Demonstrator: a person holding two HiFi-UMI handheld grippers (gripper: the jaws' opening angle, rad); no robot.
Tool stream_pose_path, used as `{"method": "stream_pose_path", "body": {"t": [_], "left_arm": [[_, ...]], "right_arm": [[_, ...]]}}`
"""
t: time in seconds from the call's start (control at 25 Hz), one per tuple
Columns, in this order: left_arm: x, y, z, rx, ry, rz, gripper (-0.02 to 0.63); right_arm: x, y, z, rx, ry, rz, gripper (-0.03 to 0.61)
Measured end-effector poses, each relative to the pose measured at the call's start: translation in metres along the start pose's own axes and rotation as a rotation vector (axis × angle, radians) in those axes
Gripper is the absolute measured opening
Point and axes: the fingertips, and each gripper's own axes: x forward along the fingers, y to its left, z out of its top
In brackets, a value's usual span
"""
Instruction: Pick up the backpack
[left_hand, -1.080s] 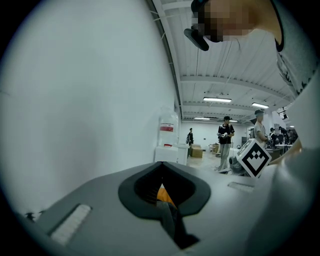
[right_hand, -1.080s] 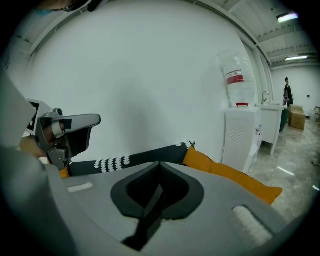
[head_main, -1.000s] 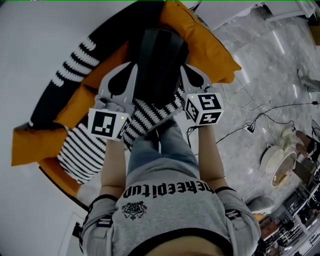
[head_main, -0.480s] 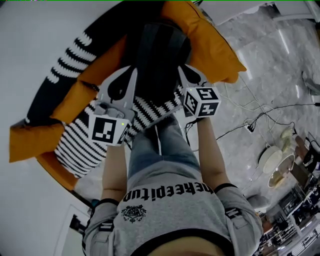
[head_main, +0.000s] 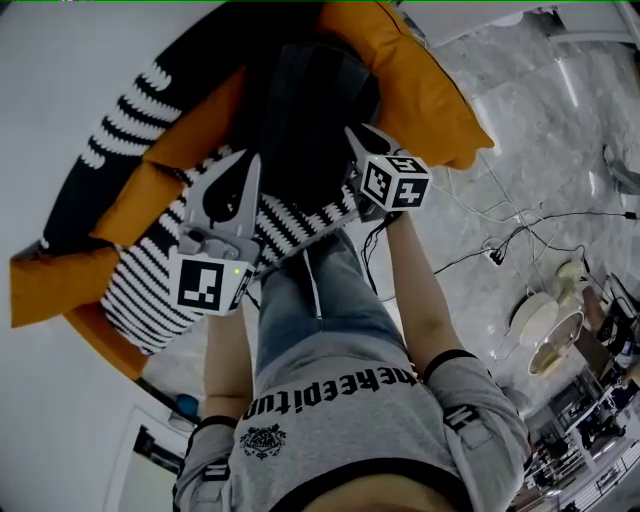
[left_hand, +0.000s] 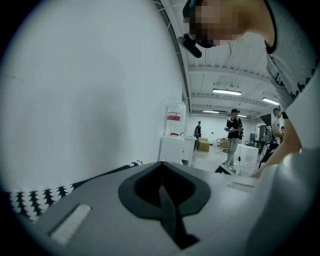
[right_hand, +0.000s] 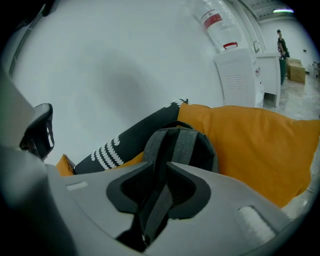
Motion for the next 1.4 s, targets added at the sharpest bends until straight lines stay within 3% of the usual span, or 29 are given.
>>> {"method": "stream_pose_path", "body": {"t": [0.68,1.16,1.4], "left_arm": [[0.009,0.01,-0.011,-0.025,0.018,0.046,0.015],[0.006,0.021,-0.032,-0.047,0.072,0.076,0.015],[0.005,0.025,-0.024,-0.028,0.07,0.057,0.015]], "right_arm": [[0.062,-0.05,-0.019,0.054,0.105,-0.022,0.153],[0.108,-0.047,-0.033,0.038,0.169,0.031,0.163],[0.098,-0.025,-0.023,0.003,0.132,0.07,0.044]]}}
